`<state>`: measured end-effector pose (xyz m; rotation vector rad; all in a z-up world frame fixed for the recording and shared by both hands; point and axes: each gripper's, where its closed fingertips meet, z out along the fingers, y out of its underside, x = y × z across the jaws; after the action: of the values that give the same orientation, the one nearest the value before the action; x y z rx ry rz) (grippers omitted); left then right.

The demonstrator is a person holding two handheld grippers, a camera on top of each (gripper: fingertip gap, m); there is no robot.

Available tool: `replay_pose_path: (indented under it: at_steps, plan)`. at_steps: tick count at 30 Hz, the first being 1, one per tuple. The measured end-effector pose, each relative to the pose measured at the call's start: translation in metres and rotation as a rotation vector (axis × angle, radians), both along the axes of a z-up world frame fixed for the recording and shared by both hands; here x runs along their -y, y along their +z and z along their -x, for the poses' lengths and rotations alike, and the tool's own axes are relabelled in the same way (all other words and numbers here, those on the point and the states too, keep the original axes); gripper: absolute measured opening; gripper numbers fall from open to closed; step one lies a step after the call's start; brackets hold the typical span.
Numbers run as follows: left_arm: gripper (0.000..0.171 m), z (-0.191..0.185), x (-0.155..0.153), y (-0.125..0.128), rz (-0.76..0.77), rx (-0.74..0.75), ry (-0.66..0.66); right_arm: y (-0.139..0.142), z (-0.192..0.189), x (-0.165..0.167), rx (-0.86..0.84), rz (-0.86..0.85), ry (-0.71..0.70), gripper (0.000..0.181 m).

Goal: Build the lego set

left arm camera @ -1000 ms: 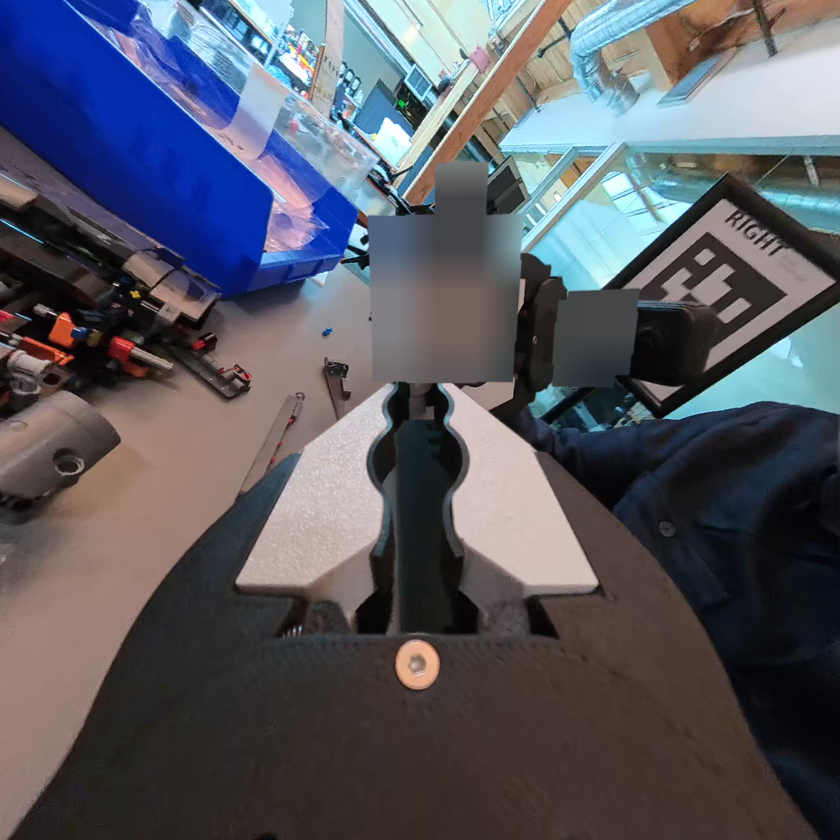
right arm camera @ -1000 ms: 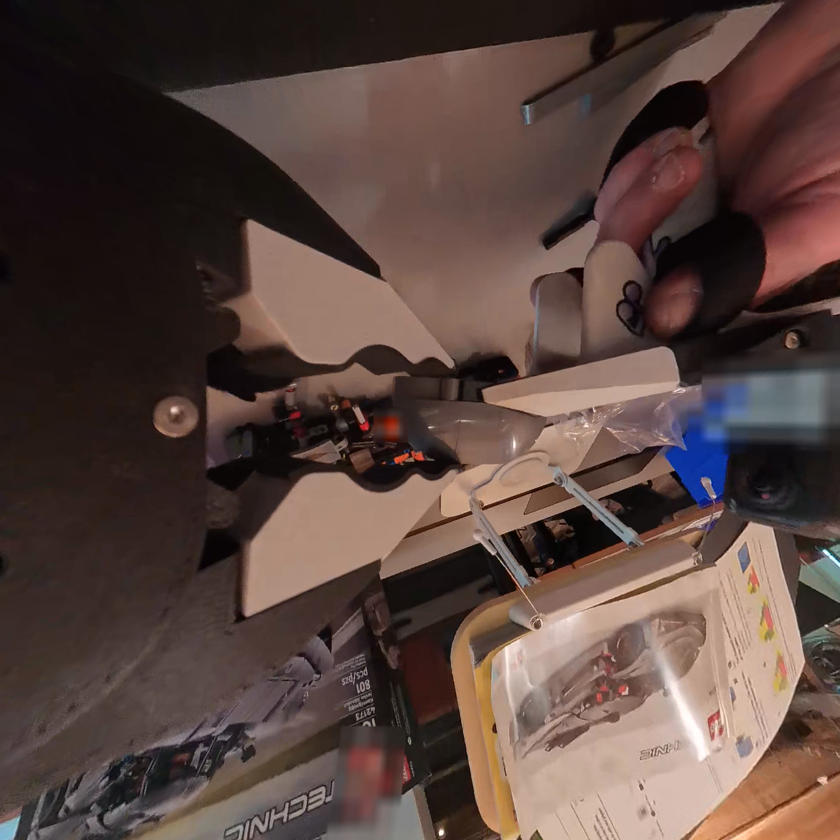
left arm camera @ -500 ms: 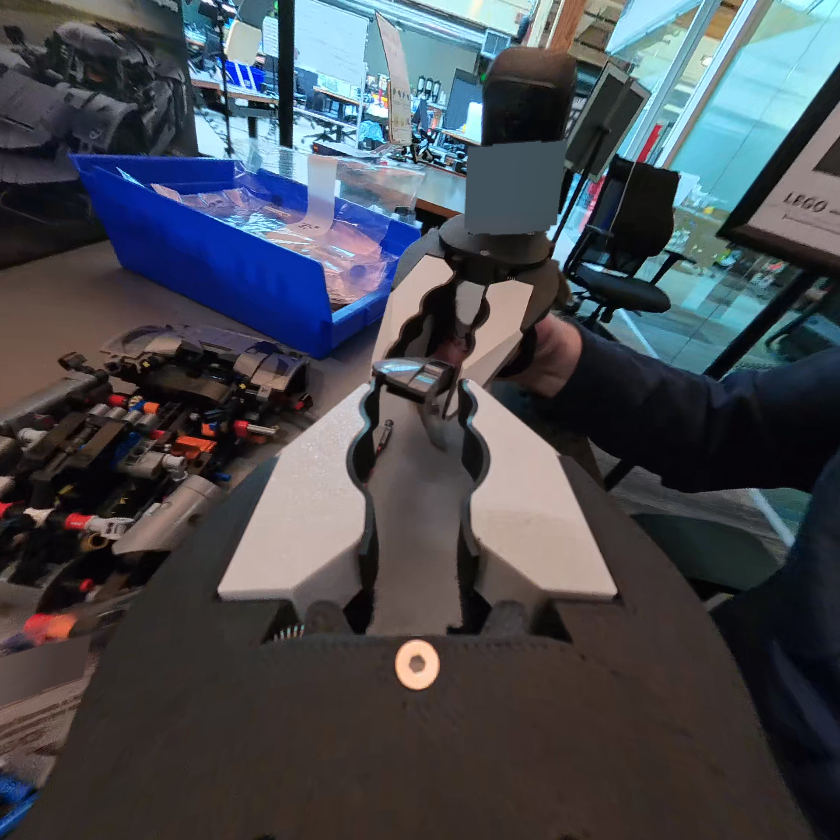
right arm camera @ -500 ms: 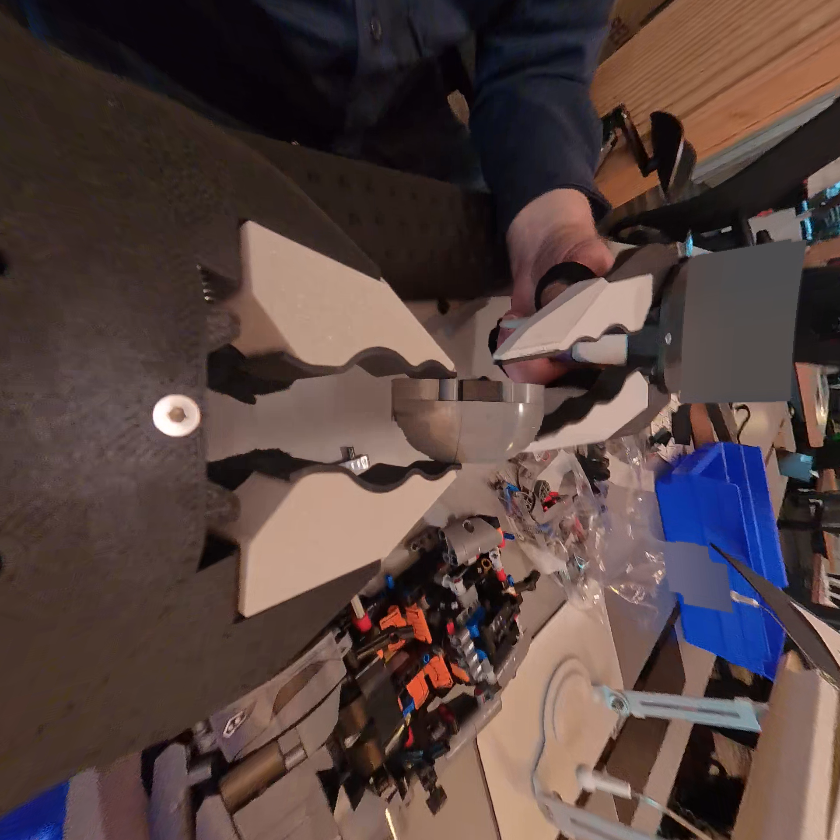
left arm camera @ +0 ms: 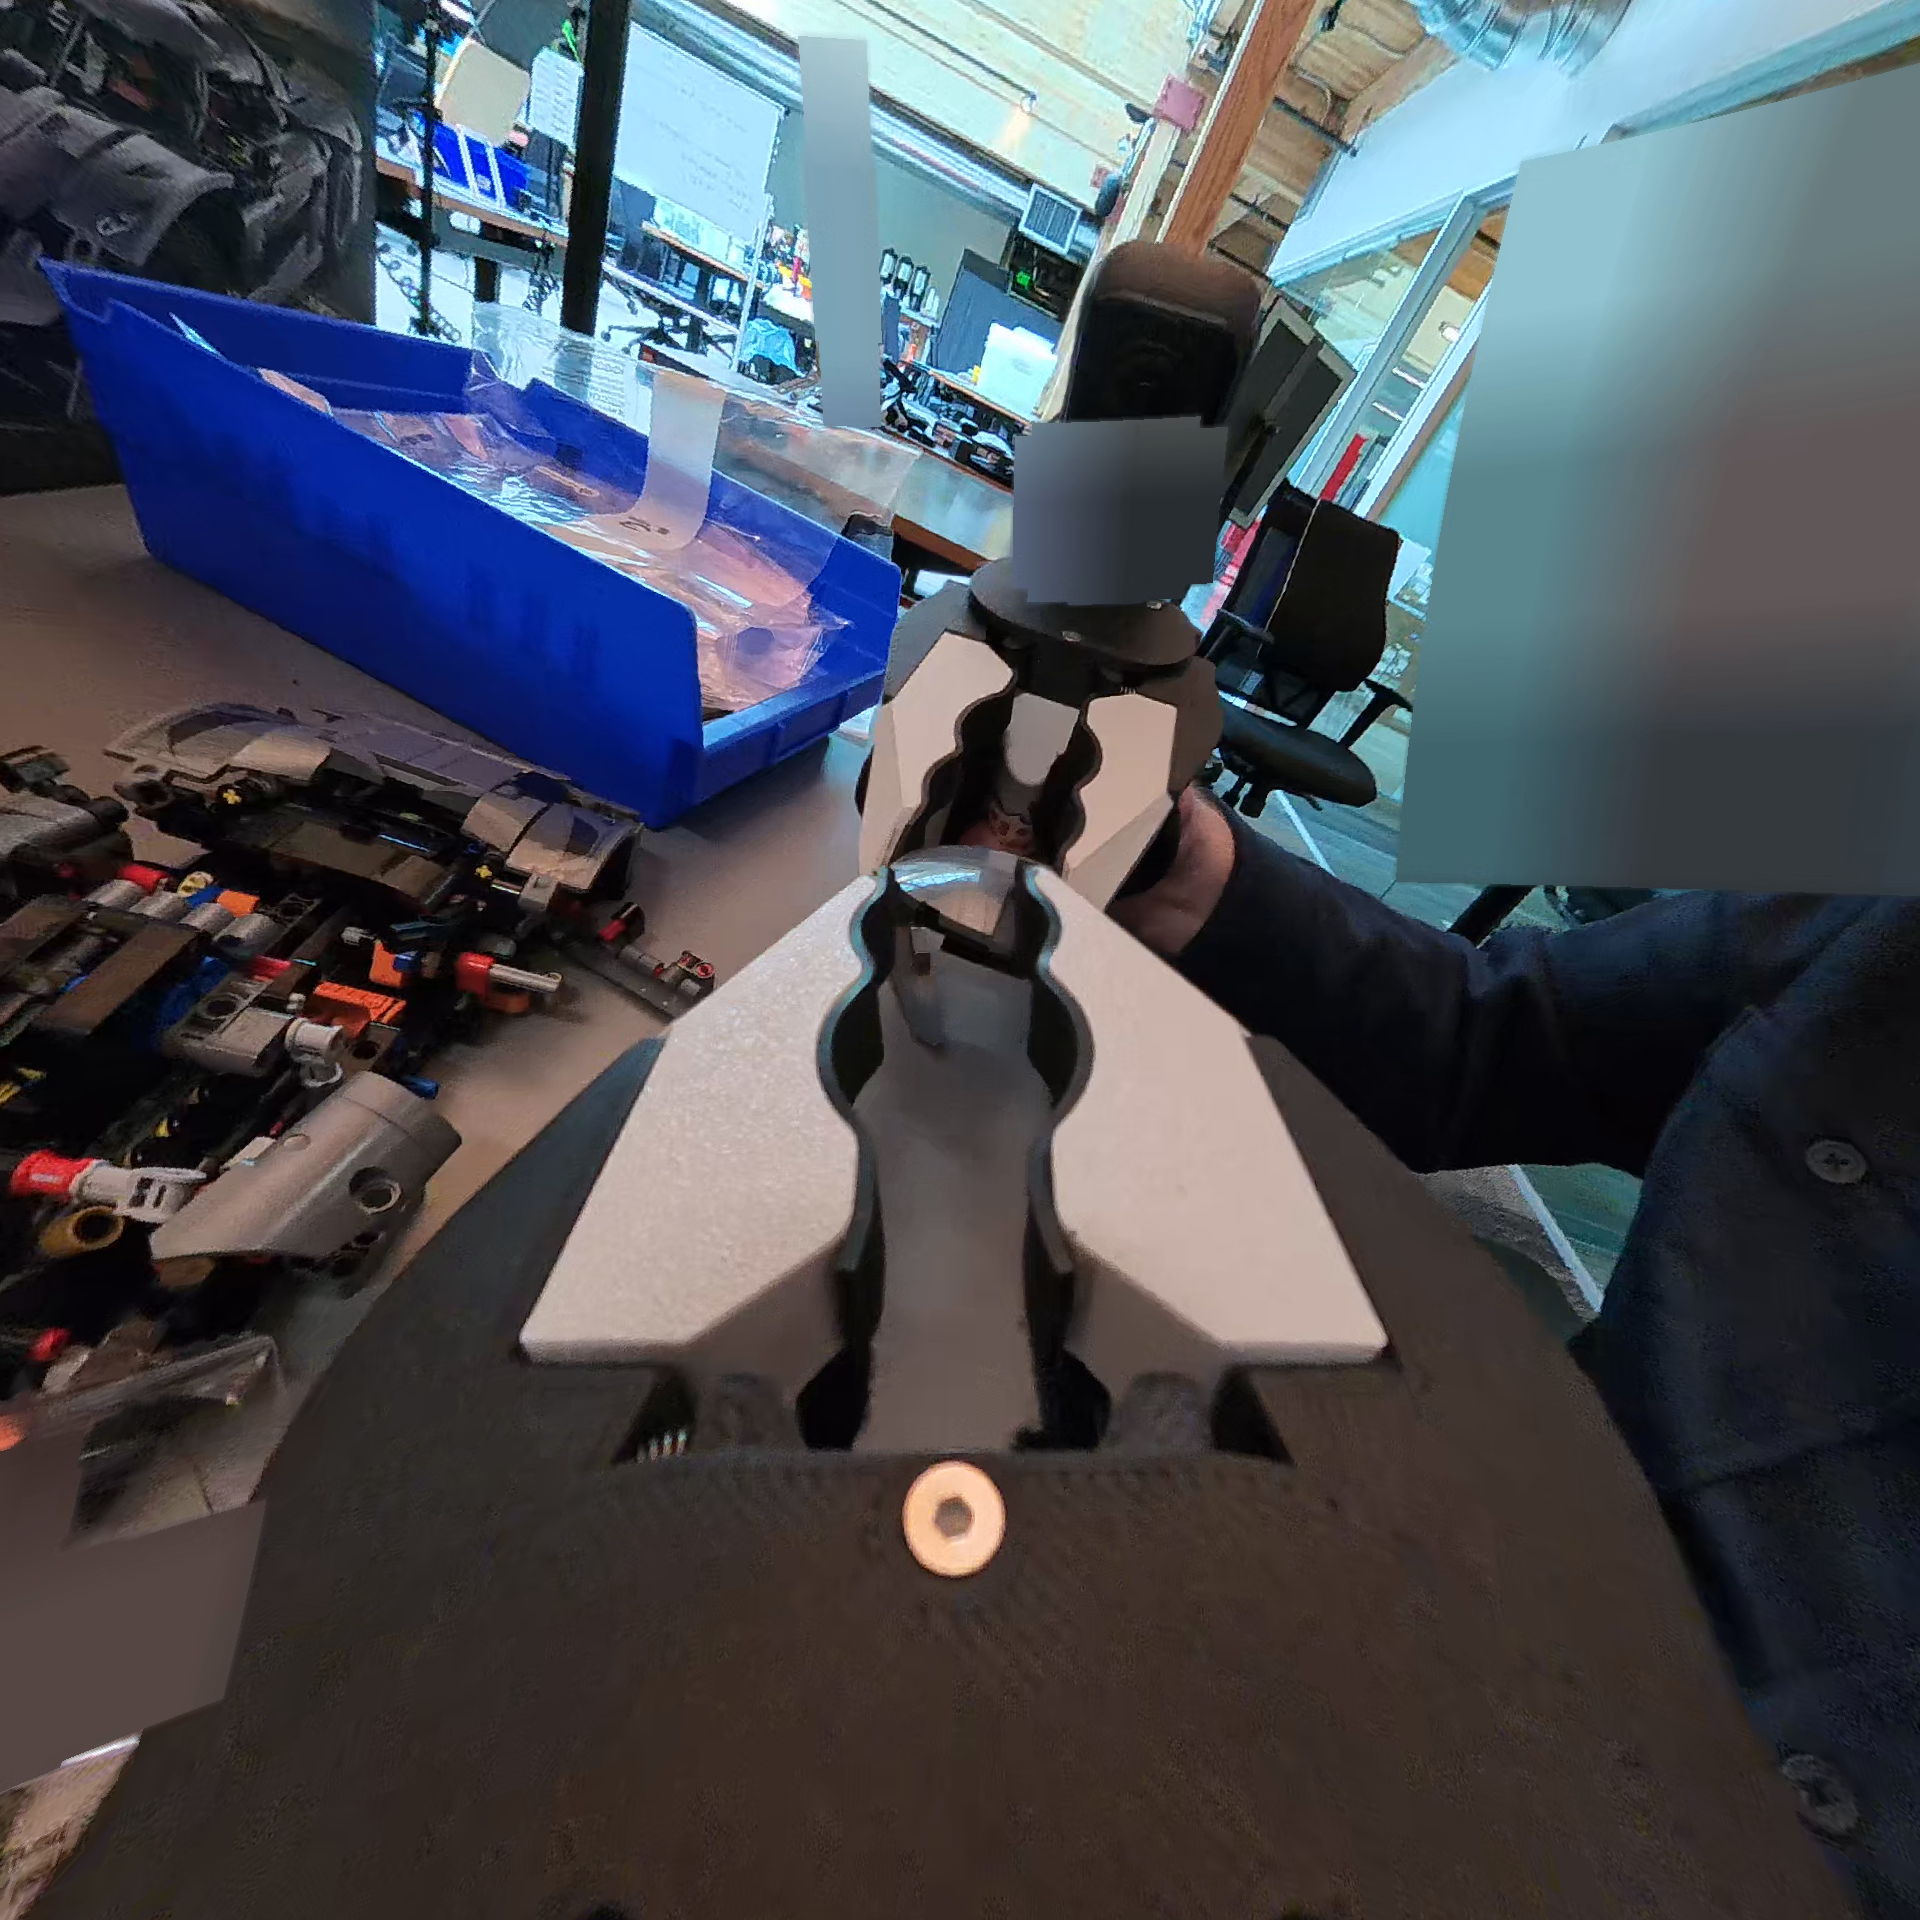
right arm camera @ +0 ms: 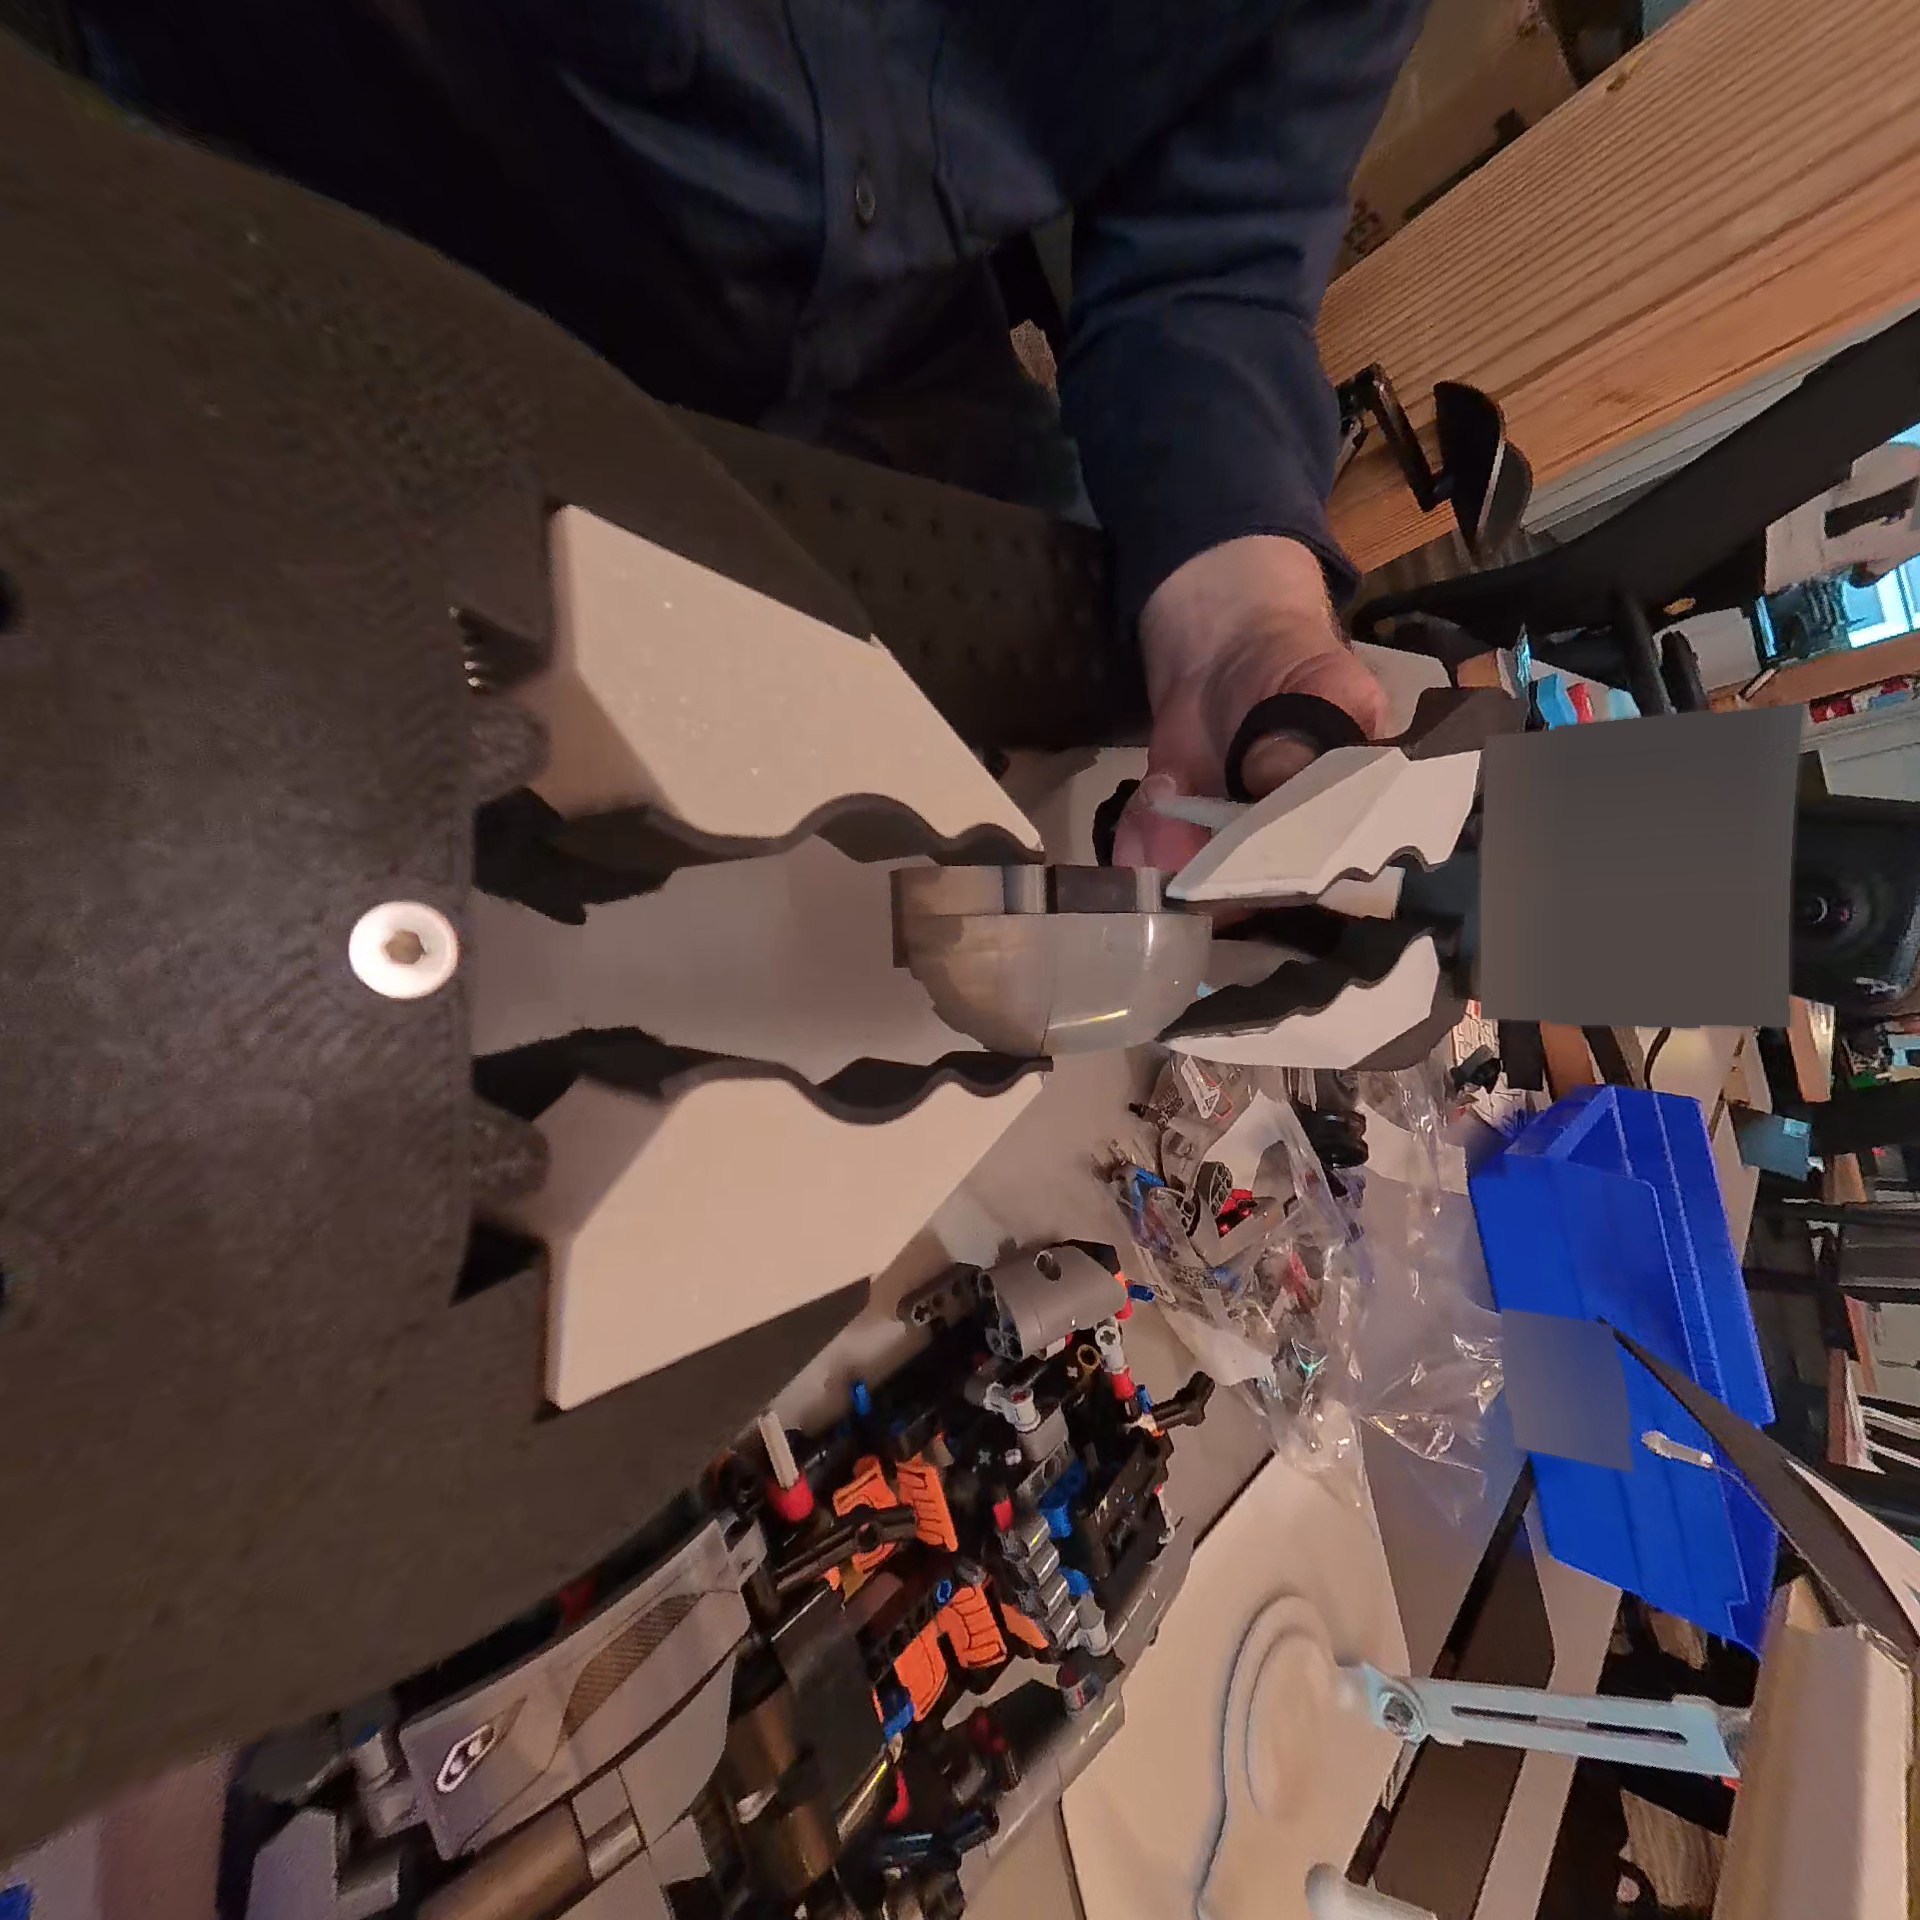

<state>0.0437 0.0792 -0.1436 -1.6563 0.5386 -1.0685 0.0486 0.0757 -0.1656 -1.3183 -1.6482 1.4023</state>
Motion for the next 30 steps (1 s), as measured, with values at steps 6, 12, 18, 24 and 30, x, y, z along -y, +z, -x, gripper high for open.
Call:
replay_pose_path:
  at_steps: [6, 12, 18, 24, 30]
  plan:
    - [0.027, -0.001, 0.002, 0.001, -0.039, -0.041, 0.002, 0.003, -0.002, -0.001, -0.008, 0.049, 0.010, 0.033]
    - [0.031, -0.007, 0.006, -0.002, -0.197, -0.238, 0.037, 0.010, -0.006, 0.002, -0.025, 0.197, 0.069, 0.032]
    - [0.024, -0.010, 0.006, -0.003, -0.229, -0.265, 0.049, 0.006, -0.006, 0.008, 0.004, 0.236, 0.099, 0.032]
    - [0.025, -0.004, 0.006, 0.006, -0.239, -0.210, 0.072, 0.005, -0.006, 0.008, 0.009, 0.248, 0.104, 0.032]
    - [0.028, -0.013, 0.009, 0.002, -0.388, -0.409, 0.108, -0.002, -0.006, 0.014, 0.056, 0.289, 0.140, 0.032]
